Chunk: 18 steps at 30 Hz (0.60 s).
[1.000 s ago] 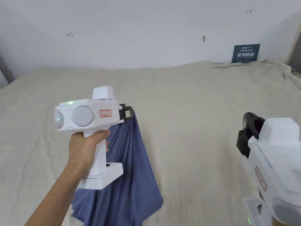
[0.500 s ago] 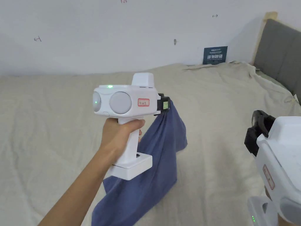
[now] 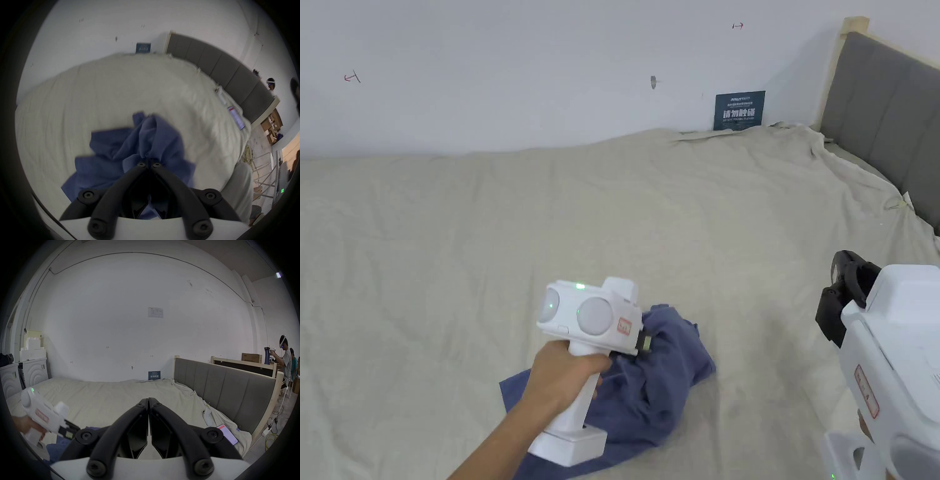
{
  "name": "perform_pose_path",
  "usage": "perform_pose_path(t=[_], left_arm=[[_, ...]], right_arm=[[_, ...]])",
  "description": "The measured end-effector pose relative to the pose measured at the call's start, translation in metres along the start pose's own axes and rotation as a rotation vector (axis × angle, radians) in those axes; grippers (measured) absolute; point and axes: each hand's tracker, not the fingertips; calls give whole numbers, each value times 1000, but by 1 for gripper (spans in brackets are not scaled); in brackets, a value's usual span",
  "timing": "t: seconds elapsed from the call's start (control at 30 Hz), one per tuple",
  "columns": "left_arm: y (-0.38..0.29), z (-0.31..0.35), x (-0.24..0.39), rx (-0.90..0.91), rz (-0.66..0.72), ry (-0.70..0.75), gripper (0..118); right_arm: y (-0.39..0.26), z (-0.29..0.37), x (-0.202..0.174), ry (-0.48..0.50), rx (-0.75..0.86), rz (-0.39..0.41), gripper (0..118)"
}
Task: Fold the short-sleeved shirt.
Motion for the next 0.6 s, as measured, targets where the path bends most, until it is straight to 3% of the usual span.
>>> perform_pose_path(t=[0.3, 0.4, 0.47, 0.5, 0.53, 0.6], left_arm=[[-50, -51, -20, -140, 33, 70, 0], [-50, -44, -21, -112, 60, 62, 22], [-48, -38, -21, -95, 68, 91, 52], [-47, -34, -22, -77, 67, 126, 76], [-46, -29, -23, -57, 67, 159, 91], [-44, -12, -25, -2, 96, 164, 107]], right_arm=[[-7, -1, -2, 5, -30, -2, 0], [-8, -1, -4, 12, -35, 3, 0], [-7, 1, -6, 15, -33, 8, 0], [-6, 1, -7, 17, -32, 9, 0], [-4, 2, -9, 19, -31, 9, 0], [-1, 4, -11, 23, -30, 7, 0]])
